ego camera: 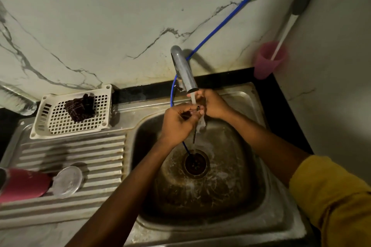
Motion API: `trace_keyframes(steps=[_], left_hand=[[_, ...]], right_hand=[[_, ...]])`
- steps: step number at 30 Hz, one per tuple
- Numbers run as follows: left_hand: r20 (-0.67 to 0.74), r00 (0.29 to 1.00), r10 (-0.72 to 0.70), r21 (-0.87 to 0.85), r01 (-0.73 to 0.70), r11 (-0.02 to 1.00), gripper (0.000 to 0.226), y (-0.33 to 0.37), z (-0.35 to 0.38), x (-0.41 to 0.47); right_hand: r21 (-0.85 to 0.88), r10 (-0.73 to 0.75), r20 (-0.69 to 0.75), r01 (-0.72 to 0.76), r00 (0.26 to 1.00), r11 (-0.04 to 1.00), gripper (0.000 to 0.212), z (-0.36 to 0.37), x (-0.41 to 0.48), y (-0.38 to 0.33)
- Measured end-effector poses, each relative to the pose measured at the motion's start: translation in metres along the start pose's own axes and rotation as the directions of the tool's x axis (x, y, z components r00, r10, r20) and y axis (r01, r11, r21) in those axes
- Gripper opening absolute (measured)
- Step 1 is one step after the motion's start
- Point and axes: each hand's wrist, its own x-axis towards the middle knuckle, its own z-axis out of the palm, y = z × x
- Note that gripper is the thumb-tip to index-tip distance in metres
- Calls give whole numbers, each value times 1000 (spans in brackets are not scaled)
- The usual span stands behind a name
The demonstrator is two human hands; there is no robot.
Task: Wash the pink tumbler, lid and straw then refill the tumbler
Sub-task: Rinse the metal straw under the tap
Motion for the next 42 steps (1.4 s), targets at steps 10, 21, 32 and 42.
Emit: trace_keyframes(steps=[10,21,32,42], left_hand=[[-264,941,-213,-187,167,968,10,-8,-4,6],[-185,572,-799,-678,514,525,16,-43,-27,-28],[-181,857,-483,203,513,834,51,-39,1,-47],[-106,983,-148,-2,148,989,27,-16,13,-16]], right_hand=[[153,183,191,-214,964,965,32,19,-70,65],[369,120,-126,-66,985,927,16,-1,-62,24],[-279,-200,-7,190,980,941,10,-11,-37,-47],[-367,-336,69,337,939,867,12,-21,-38,-60]])
